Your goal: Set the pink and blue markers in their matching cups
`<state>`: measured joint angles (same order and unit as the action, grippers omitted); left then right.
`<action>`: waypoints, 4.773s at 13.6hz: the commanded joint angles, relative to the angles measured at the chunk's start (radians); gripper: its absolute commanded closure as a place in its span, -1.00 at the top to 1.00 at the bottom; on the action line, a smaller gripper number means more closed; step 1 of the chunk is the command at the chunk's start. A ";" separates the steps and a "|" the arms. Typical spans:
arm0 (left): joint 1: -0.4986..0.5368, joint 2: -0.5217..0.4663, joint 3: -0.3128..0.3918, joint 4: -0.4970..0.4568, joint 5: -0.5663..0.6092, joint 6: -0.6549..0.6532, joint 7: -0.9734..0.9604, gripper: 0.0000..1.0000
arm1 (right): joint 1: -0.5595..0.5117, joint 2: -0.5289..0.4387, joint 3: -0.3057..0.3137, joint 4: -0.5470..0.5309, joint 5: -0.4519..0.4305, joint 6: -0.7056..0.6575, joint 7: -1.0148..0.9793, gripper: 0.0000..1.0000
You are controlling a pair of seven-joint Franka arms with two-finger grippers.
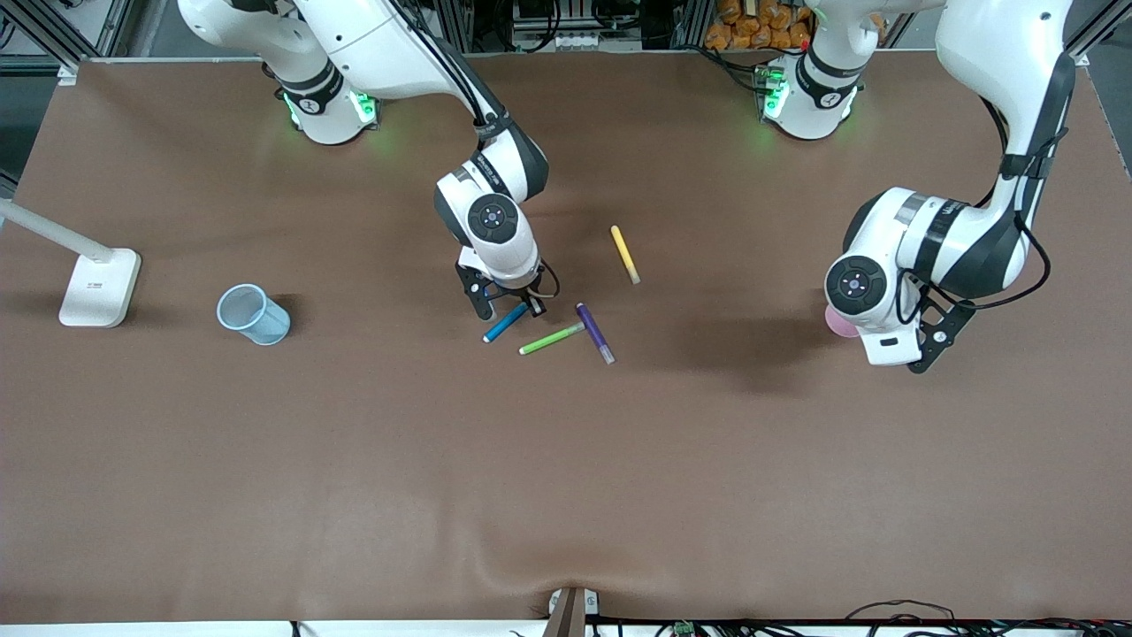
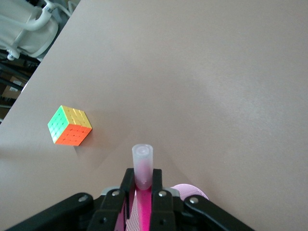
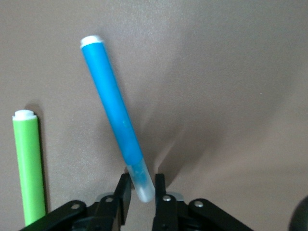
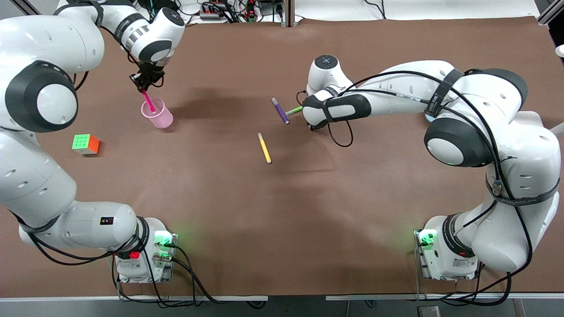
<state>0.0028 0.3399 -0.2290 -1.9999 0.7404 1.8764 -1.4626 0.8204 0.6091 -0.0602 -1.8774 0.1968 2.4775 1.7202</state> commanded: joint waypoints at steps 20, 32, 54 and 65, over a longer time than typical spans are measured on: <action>0.029 -0.082 -0.026 0.503 -0.484 -0.382 0.720 1.00 | -0.575 -0.264 -0.050 0.258 0.047 -1.229 -0.775 -1.00; 0.141 -0.275 -0.023 0.546 -0.644 -0.368 1.094 1.00 | -0.954 -0.141 -0.050 0.216 0.131 -1.292 -1.311 -1.00; -0.017 -0.452 0.188 0.322 -0.694 -0.292 1.329 1.00 | -1.003 -0.037 -0.046 0.476 0.170 -1.431 -1.398 1.00; -0.024 -0.456 0.165 0.380 -0.694 -0.341 1.337 1.00 | -0.897 -0.086 -0.050 0.942 0.086 -1.520 -1.409 1.00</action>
<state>-0.0170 -0.1037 -0.0547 -1.6288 0.0502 1.5550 -0.1410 -0.1103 0.5477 -0.1078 -1.0008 0.3319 0.9697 0.3120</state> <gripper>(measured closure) 0.000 0.000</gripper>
